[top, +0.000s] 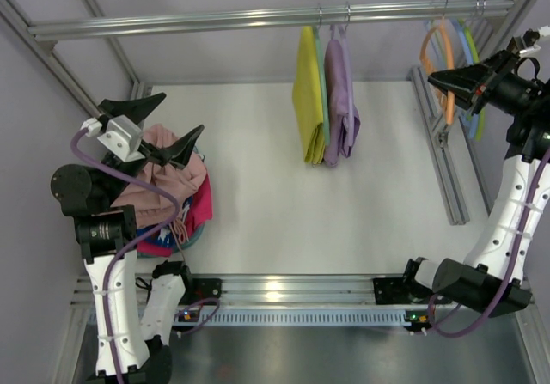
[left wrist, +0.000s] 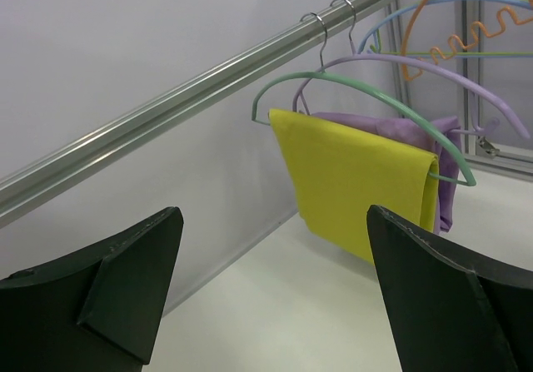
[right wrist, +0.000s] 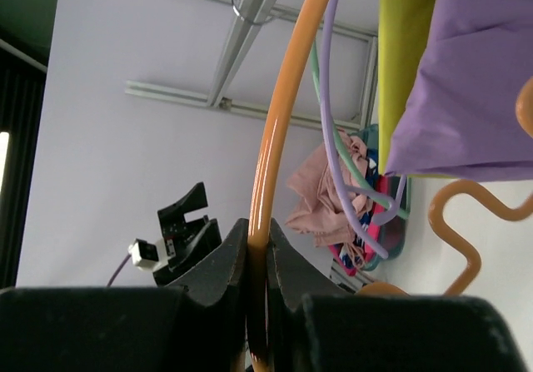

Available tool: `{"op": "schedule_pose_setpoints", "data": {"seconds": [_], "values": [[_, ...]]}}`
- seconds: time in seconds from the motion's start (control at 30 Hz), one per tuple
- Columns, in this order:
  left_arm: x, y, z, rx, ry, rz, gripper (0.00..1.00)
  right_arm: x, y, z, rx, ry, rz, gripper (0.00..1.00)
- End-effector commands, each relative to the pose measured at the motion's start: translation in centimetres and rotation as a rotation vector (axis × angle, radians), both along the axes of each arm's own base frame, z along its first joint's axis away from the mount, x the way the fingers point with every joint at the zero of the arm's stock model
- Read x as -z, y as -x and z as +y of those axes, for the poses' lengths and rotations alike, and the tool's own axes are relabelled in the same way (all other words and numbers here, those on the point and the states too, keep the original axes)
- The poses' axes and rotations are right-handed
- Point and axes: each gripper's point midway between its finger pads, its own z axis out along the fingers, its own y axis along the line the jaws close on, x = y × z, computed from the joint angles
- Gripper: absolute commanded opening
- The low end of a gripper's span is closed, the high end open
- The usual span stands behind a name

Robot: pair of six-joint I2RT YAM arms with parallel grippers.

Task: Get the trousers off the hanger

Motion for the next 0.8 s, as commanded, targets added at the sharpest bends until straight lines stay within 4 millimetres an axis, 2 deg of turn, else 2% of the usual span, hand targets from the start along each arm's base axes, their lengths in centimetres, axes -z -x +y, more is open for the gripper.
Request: {"op": "schedule_pose_setpoints", "data": {"seconds": [0.0, 0.33, 0.67, 0.73, 0.77], "values": [[-0.2, 0.3, 0.1, -0.017, -0.012, -0.032, 0.98, -1.4, -0.1, -0.5, -0.017, 0.031, -0.087, 0.00], [0.4, 0.1, 0.2, -0.018, -0.013, -0.019, 0.98, 1.8, -0.8, -1.9, -0.025, 0.011, -0.055, 0.00], [0.7, -0.2, 0.2, -0.022, -0.029, -0.023, 0.98, 4.7, -1.0, -5.4, 0.035, 0.059, -0.128, 0.00], [0.7, -0.2, 0.2, -0.022, -0.028, -0.022, 0.98, 5.8, -1.2, -6.1, 0.044, 0.047, -0.106, 0.06], [0.7, -0.2, 0.2, -0.021, -0.027, -0.022, 0.98, 6.2, -1.3, -6.6, 0.053, 0.044, -0.097, 0.18]]}}
